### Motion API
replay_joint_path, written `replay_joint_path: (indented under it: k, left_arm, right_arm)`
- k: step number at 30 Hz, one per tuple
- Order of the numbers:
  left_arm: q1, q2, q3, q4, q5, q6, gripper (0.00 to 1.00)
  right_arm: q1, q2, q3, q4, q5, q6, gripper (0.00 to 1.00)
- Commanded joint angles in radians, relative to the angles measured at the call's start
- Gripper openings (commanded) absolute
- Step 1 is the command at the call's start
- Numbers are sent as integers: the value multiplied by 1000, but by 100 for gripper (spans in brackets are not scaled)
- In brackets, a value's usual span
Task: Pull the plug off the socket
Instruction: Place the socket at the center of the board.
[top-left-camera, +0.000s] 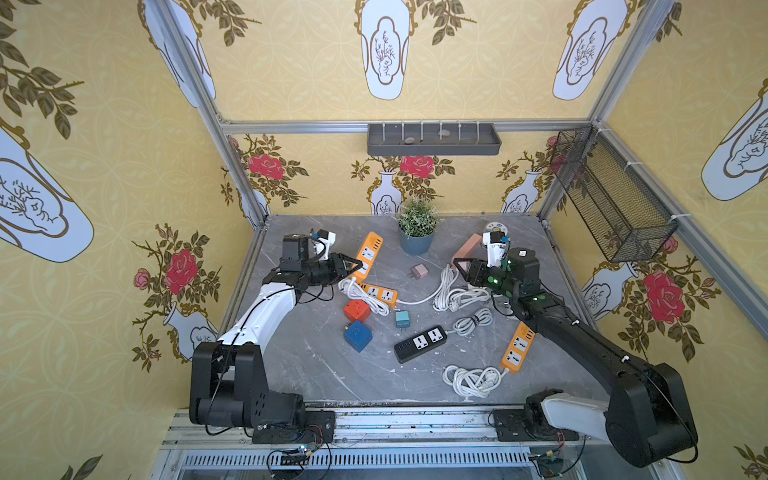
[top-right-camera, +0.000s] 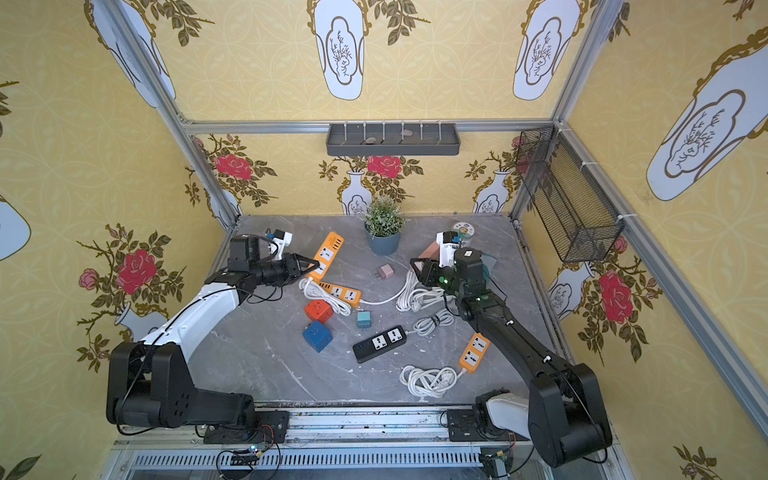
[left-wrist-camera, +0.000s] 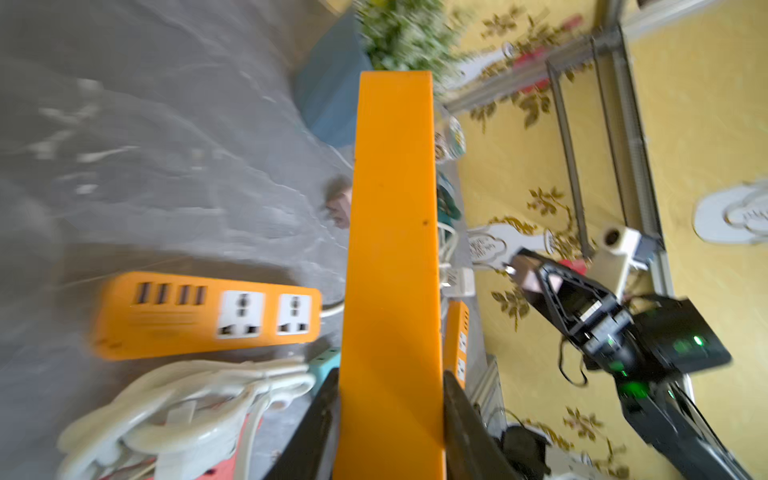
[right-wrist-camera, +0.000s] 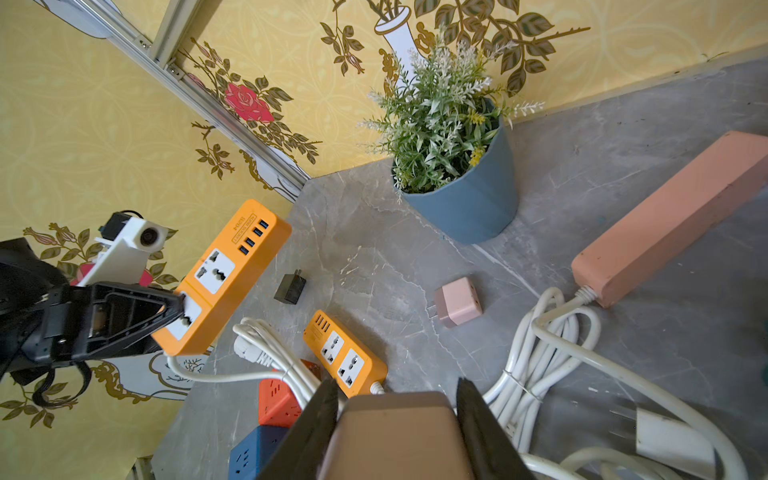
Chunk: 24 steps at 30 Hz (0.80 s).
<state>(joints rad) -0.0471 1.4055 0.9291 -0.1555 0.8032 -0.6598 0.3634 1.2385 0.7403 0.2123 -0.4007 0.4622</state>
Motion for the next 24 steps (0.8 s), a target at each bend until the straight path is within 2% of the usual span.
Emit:
replay_joint_path:
  k: [1, 4, 9, 19, 24]
  left_arm:
    - [81, -1, -56, 103, -19, -88, 0]
    - [134, 32, -53, 217, -18, -148, 0]
    - [167, 225, 93, 136, -19, -85, 0]
    - [167, 509, 329, 124, -182, 0, 0]
    - [165, 624, 426, 14, -250, 40, 11]
  right_arm:
    - [-3, 24, 3, 75, -33, 24, 25]
    - [-3, 53, 17, 76, -57, 28, 25]
    - [-1, 57, 14, 75, -66, 32, 25]
    - [-1, 50, 17, 35, -58, 30, 25]
    - [-3, 35, 28, -3, -44, 25, 26]
